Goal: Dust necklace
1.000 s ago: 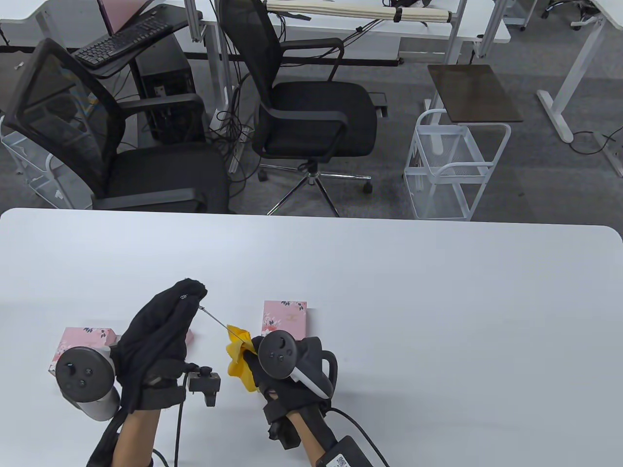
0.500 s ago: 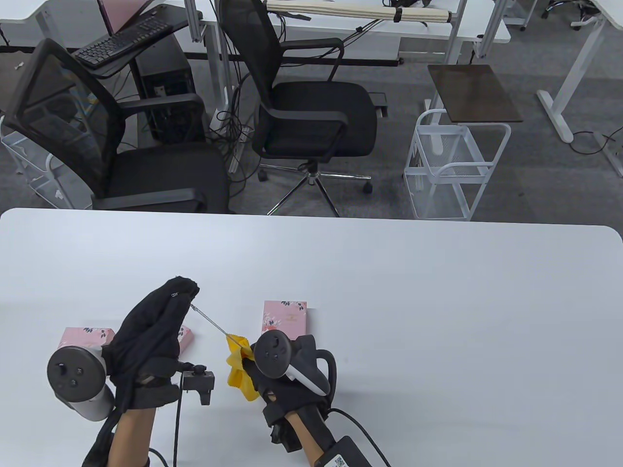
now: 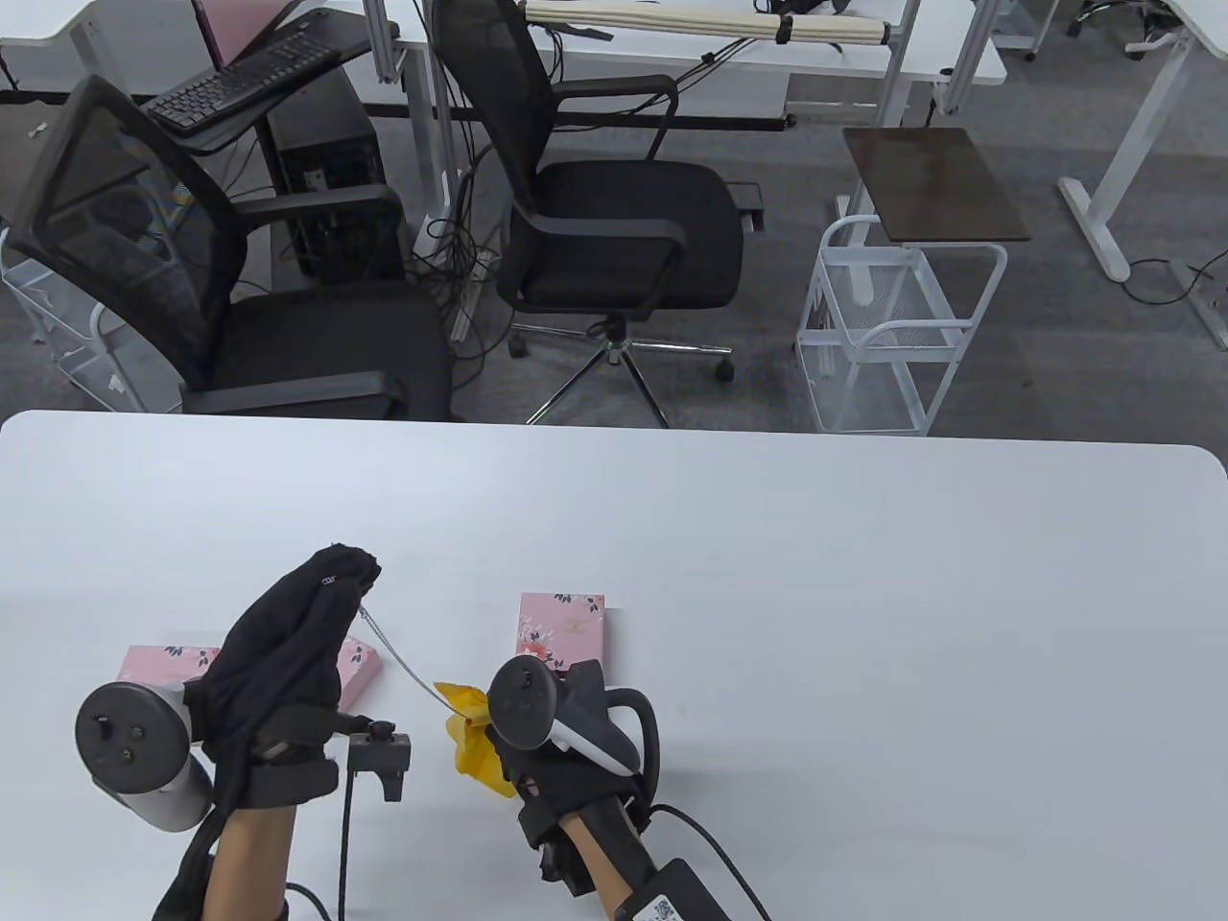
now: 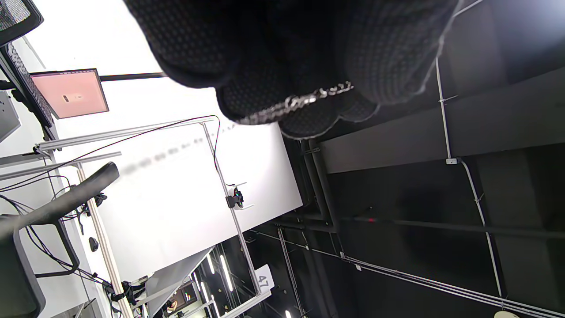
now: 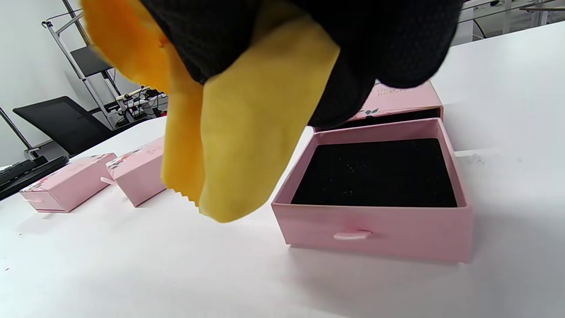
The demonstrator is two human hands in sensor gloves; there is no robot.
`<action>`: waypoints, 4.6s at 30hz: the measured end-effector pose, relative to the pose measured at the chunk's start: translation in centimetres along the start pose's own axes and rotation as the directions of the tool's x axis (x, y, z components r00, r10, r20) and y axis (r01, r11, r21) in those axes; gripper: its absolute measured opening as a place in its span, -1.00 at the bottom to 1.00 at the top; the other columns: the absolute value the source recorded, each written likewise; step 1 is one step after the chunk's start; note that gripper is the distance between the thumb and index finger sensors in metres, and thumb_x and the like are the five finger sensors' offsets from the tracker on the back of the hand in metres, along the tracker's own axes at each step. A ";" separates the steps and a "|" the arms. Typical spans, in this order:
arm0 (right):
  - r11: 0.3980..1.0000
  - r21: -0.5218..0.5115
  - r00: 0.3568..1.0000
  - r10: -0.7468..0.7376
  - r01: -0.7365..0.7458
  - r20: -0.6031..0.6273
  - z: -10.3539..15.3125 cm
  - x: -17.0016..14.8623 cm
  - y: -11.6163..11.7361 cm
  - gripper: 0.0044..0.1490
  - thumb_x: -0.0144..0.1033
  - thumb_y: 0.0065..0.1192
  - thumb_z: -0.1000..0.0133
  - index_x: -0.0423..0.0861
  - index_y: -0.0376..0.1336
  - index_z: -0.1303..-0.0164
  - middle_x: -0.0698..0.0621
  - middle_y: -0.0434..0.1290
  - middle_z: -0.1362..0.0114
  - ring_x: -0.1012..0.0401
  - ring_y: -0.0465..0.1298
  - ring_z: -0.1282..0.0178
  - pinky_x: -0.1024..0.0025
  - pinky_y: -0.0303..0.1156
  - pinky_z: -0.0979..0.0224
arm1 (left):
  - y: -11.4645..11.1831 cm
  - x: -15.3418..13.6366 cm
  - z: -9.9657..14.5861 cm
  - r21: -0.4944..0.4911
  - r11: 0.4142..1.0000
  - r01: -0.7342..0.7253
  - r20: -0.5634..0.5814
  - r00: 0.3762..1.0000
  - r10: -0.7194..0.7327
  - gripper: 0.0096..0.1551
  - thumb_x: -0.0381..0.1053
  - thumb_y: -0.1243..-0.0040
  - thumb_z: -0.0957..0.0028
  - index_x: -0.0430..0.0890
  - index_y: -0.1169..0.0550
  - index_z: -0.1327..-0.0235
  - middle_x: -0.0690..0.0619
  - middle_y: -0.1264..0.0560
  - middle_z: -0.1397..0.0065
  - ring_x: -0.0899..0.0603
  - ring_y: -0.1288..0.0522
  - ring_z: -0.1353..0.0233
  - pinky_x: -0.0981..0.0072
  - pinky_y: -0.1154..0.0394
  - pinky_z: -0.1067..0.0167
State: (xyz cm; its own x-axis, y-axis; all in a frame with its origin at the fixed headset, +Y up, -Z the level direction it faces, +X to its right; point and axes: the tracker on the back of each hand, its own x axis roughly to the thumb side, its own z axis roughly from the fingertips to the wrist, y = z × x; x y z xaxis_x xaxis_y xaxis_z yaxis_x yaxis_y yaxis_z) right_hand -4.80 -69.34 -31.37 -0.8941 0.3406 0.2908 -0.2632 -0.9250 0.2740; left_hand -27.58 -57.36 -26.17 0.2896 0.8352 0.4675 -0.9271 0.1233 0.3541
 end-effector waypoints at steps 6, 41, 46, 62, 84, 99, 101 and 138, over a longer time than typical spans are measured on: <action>1.000 0.000 1.000 0.023 -0.023 -0.006 0.0 0.0 -0.1 -0.48 -0.34 0.28 -0.36 -0.19 0.25 -0.50 -0.16 0.53 -0.32 -0.11 0.57 -0.15 -0.13 0.40 -0.35 | 0.1 0.1 -0.1 -0.013 1.000 -0.003 -0.010 1.000 0.003 -0.63 0.20 -0.36 -0.13 0.17 -0.69 -0.16 0.15 -0.72 -0.24 -0.03 -0.63 -0.24 0.11 -0.60 -0.16; 0.982 -0.152 0.868 0.025 -0.115 -0.497 4.2 -17.5 -2.5 -0.47 -0.23 0.24 -0.38 -0.20 0.27 -0.50 -0.20 0.53 -0.32 -0.13 0.56 -0.15 -0.15 0.40 -0.36 | -3.0 0.1 0.5 -0.165 0.986 0.033 -0.020 0.999 -0.037 -0.63 0.19 -0.37 -0.13 0.16 -0.70 -0.15 0.14 -0.72 -0.24 -0.05 -0.63 -0.25 0.09 -0.59 -0.16; 0.986 -0.076 0.835 0.083 -0.148 -0.544 3.8 -18.4 -1.3 -0.42 -0.19 0.26 -0.37 -0.20 0.26 -0.52 -0.22 0.52 -0.34 -0.15 0.54 -0.18 -0.16 0.38 -0.38 | -3.6 0.1 0.7 -0.181 0.982 0.050 -0.010 0.999 -0.053 -0.63 0.19 -0.37 -0.13 0.16 -0.70 -0.15 0.14 -0.72 -0.24 -0.05 -0.63 -0.24 0.09 -0.59 -0.16; 0.978 -0.027 0.822 0.159 -0.208 -0.547 4.5 -17.8 -2.2 0.10 -0.10 0.38 -0.30 -0.35 -0.14 -0.77 -0.49 0.01 -0.72 -0.44 0.20 -0.51 -0.35 0.17 -0.50 | -4.7 -0.3 0.9 -0.216 0.973 0.082 -0.017 0.996 -0.087 -0.63 0.19 -0.37 -0.13 0.15 -0.70 -0.16 0.14 -0.72 -0.25 -0.05 -0.63 -0.25 0.09 -0.59 -0.16; 0.899 -0.207 0.901 -0.319 0.386 0.292 4.9 -1.9 -7.3 -0.11 -0.07 0.32 -0.32 -0.23 0.04 -0.72 -0.38 0.19 -0.67 -0.33 0.32 -0.48 -0.28 0.23 -0.50 | -6.2 -0.8 1.1 -0.290 0.953 0.089 -0.029 0.994 -0.102 -0.63 0.19 -0.37 -0.13 0.16 -0.70 -0.15 0.10 -0.66 -0.36 -0.15 -0.52 -0.41 -0.03 -0.50 -0.29; 0.896 -0.290 0.929 -0.264 0.336 0.260 3.9 -3.2 -7.1 -0.55 -0.19 0.20 -0.37 -0.09 0.33 -0.41 -0.25 0.42 -0.50 -0.23 0.45 -0.36 -0.22 0.30 -0.45 | -5.5 -1.1 0.8 -0.248 0.960 0.132 -0.031 0.989 -0.144 -0.63 0.19 -0.38 -0.13 0.16 -0.70 -0.15 0.12 -0.70 -0.29 -0.12 -0.57 -0.35 0.02 -0.54 -0.25; 0.893 -0.297 0.930 -0.272 0.339 0.246 3.9 -3.7 -7.3 -0.55 -0.19 0.20 -0.37 -0.10 0.33 -0.41 -0.26 0.42 -0.49 -0.23 0.45 -0.36 -0.22 0.30 -0.45 | -5.0 -1.4 0.6 -0.229 0.965 0.130 -0.047 0.988 -0.144 -0.63 0.19 -0.37 -0.13 0.16 -0.70 -0.15 0.13 -0.70 -0.29 -0.11 -0.57 -0.34 0.02 -0.54 -0.24; 0.690 -0.605 0.917 -0.301 0.398 0.261 8.0 -6.3 -11.5 -0.57 -0.18 0.17 -0.38 -0.07 0.34 -0.40 -0.23 0.45 -0.46 -0.21 0.48 -0.33 -0.19 0.33 -0.43 | -12.2 -7.0 2.2 -0.714 0.522 0.467 0.017 0.757 -0.654 -0.59 0.12 -0.31 -0.22 0.06 -0.67 -0.28 0.00 -0.65 -0.40 -0.20 -0.52 -0.40 -0.06 -0.50 -0.28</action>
State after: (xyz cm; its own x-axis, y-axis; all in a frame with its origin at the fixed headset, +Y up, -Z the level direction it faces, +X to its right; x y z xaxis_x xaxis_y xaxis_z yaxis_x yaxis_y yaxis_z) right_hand 6.77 -59.56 -29.05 -0.6463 0.6346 0.4239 -0.7568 -0.6041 -0.2495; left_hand -17.76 -65.89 -31.95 0.8291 0.5423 0.1362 -0.5186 0.8369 -0.1753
